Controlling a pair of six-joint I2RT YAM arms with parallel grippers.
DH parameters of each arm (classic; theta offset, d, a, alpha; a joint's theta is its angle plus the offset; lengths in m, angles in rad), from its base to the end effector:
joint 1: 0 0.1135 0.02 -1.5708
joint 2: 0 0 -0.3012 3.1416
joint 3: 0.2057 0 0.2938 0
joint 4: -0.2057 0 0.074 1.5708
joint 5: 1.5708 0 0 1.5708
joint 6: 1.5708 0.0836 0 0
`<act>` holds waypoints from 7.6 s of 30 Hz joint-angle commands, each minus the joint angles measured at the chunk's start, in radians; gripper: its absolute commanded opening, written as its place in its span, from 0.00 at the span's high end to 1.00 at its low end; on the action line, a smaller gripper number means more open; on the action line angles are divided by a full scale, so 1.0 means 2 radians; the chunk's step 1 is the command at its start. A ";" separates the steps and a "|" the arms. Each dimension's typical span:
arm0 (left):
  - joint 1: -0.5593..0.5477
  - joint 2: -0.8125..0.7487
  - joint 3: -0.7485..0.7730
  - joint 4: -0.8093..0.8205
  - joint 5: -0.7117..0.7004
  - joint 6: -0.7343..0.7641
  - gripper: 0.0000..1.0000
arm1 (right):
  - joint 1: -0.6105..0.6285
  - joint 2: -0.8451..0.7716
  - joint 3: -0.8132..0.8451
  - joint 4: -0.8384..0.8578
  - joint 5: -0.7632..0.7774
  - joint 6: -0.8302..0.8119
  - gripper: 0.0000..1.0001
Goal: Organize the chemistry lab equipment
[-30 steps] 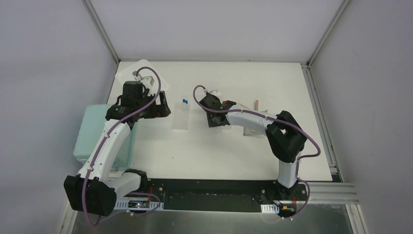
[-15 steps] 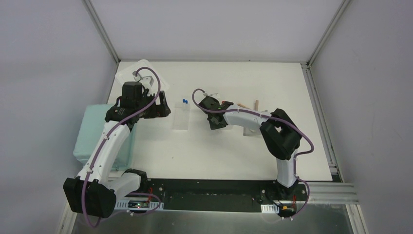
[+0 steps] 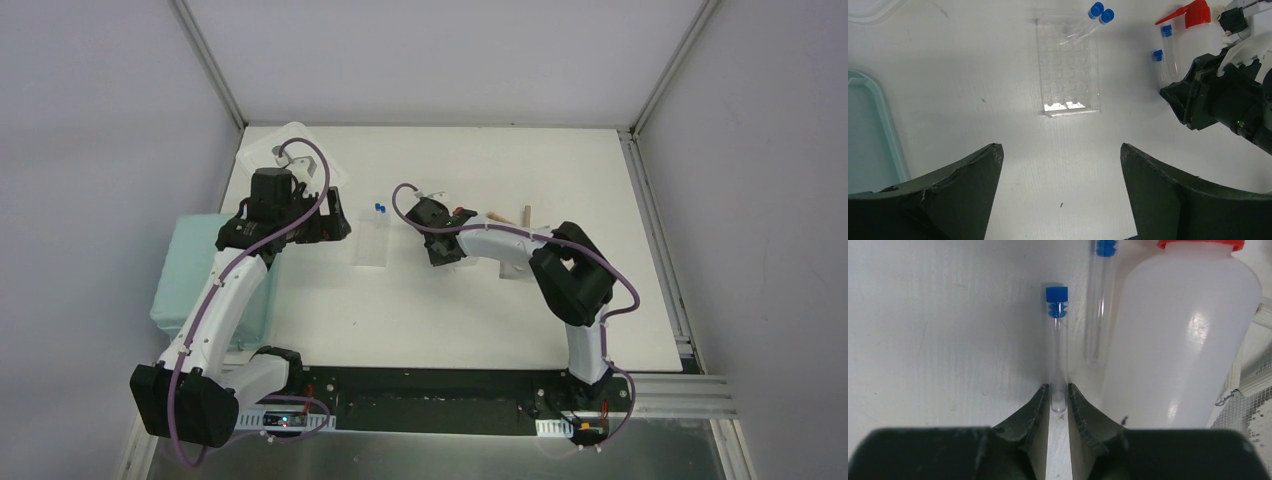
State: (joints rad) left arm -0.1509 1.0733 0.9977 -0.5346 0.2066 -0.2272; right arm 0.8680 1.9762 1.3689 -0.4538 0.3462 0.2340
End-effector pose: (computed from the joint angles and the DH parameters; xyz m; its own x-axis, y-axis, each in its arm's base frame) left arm 0.2893 -0.0613 0.3270 -0.6225 -0.1283 -0.7720 0.1777 0.9375 -0.2991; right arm 0.3343 0.3507 0.1422 -0.6904 -0.4776 -0.5433 -0.4633 0.8688 -0.1750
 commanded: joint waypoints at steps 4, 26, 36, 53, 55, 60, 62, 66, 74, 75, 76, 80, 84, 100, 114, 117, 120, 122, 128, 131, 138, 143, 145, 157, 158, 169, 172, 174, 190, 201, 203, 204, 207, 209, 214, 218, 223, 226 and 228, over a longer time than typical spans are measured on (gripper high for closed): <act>0.000 -0.012 -0.004 0.013 0.009 0.001 0.10 | -0.002 0.001 -0.003 0.017 -0.019 -0.012 0.88; -0.027 0.024 -0.001 0.076 0.312 -0.221 0.13 | 0.120 -0.323 -0.236 0.270 -0.105 -0.082 1.00; -0.079 0.030 -0.011 0.076 0.312 -0.238 0.32 | 0.153 -0.365 -0.249 0.292 -0.078 -0.107 1.00; -0.097 0.038 -0.023 0.076 0.304 -0.237 0.64 | 0.167 -0.377 -0.259 0.300 -0.064 -0.109 1.00; -0.097 0.040 -0.023 0.076 0.306 -0.236 0.68 | 0.169 -0.374 -0.258 0.299 -0.061 -0.109 1.00; -0.098 0.044 -0.022 0.075 0.312 -0.233 0.78 | 0.170 -0.369 -0.257 0.298 -0.057 -0.111 1.00; -0.098 0.046 -0.021 0.074 0.315 -0.231 0.84 | 0.171 -0.368 -0.256 0.297 -0.058 -0.111 1.00; -0.098 0.050 -0.019 0.073 0.317 -0.229 0.97 | 0.171 -0.367 -0.256 0.297 -0.049 -0.109 1.00; -0.098 0.048 -0.004 0.060 0.280 -0.214 1.00 | 0.172 -0.375 -0.263 0.298 -0.047 -0.107 0.28; -0.098 0.047 0.006 0.056 0.260 -0.205 1.00 | 0.172 -0.378 -0.264 0.298 -0.046 -0.107 0.25; -0.098 0.046 0.018 0.052 0.237 -0.197 1.00 | 0.171 -0.380 -0.266 0.297 -0.042 -0.107 0.22; -0.097 0.045 0.064 0.035 0.095 -0.151 1.00 | 0.171 -0.393 -0.269 0.293 -0.011 -0.105 0.18; -0.097 0.056 0.089 0.020 -0.059 -0.121 1.00 | 0.166 -0.411 -0.274 0.276 0.036 -0.102 0.14; -0.097 0.143 0.062 0.112 -0.240 -0.073 1.00 | -0.013 -0.499 -0.279 0.177 0.065 -0.001 0.07; -0.099 0.175 -0.027 0.331 -0.175 0.014 1.00 | -0.072 -0.514 -0.284 0.169 0.089 0.035 0.05; -0.103 0.192 -0.037 0.367 -0.155 0.034 1.00 | -0.076 -0.509 -0.284 0.172 0.089 0.039 0.04; -0.113 0.209 -0.035 0.387 -0.153 0.066 1.00 | -0.079 -0.504 -0.282 0.172 0.089 0.039 0.04; -0.115 0.218 -0.035 0.394 -0.159 0.077 1.00 | -0.081 -0.505 -0.282 0.171 0.088 0.036 0.05; -0.120 0.224 -0.041 0.401 -0.161 0.084 1.00 | -0.087 -0.510 -0.280 0.168 0.083 0.034 0.05; -0.121 0.229 -0.044 0.404 -0.164 0.088 1.00 | -0.089 -0.509 -0.280 0.169 0.080 0.037 0.05; -0.132 0.227 -0.052 0.405 -0.168 0.092 1.00 | -0.092 -0.509 -0.282 0.169 0.075 0.042 0.05; -0.137 0.230 -0.052 0.404 -0.176 0.097 1.00 | -0.094 -0.508 -0.283 0.169 0.072 0.045 0.05; -0.138 0.227 -0.054 0.404 -0.182 0.097 1.00 | -0.094 -0.508 -0.284 0.169 0.072 0.046 0.05; -0.139 0.206 -0.071 0.405 -0.205 0.096 1.00 | -0.097 -0.506 -0.285 0.169 0.065 0.052 0.05; -0.139 0.207 -0.072 0.405 -0.203 0.095 1.00 | -0.097 -0.506 -0.285 0.169 0.064 0.052 0.05; -0.139 0.210 -0.075 0.407 -0.185 0.088 1.00 | -0.099 -0.505 -0.286 0.169 0.063 0.055 0.05; -0.139 0.211 -0.077 0.408 -0.183 0.086 1.00 | -0.099 -0.504 -0.286 0.169 0.062 0.056 0.05; -0.139 0.210 -0.077 0.411 -0.183 0.086 1.00 | -0.099 -0.503 -0.286 0.169 0.062 0.056 0.05; -0.139 0.208 -0.083 0.421 -0.176 0.072 1.00 | -0.101 -0.498 -0.286 0.171 0.057 0.059 0.05; -0.139 0.202 -0.081 0.417 -0.176 0.072 1.00 | -0.101 -0.497 -0.288 0.171 0.056 0.060 0.05; -0.139 0.199 -0.080 0.416 -0.178 0.072 1.00 | -0.101 -0.496 -0.288 0.171 0.055 0.062 0.05; -0.139 0.198 -0.080 0.414 -0.179 0.071 1.00 | -0.101 -0.497 -0.288 0.171 0.054 0.062 0.05; -0.139 0.196 -0.074 0.408 -0.183 0.070 1.00 | -0.101 -0.495 -0.288 0.171 0.052 0.063 0.05; -0.139 0.195 -0.069 0.403 -0.185 0.069 1.00 | -0.102 -0.494 -0.287 0.171 0.051 0.063 0.05; -0.139 0.195 -0.061 0.394 -0.192 0.067 1.00 | -0.101 -0.493 -0.285 0.171 0.049 0.063 0.05; -0.139 0.199 -0.064 0.394 -0.192 0.069 1.00 | -0.102 -0.493 -0.286 0.171 0.047 0.064 0.05; -0.139 0.206 -0.067 0.400 -0.188 0.075 1.00 | -0.101 -0.494 -0.287 0.171 0.046 0.064 0.05; -0.139 0.210 -0.073 0.410 -0.188 0.081 1.00 | -0.102 -0.495 -0.287 0.171 0.045 0.064 0.05; -0.139 0.215 -0.075 0.414 -0.189 0.084 1.00 | -0.102 -0.494 -0.286 0.171 0.045 0.065 0.05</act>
State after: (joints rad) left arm -0.4202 1.5024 0.8516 0.2657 -0.1741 -0.0696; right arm 0.6697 0.9905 0.7944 -0.1287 0.4381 0.3519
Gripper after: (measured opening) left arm 0.160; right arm 0.949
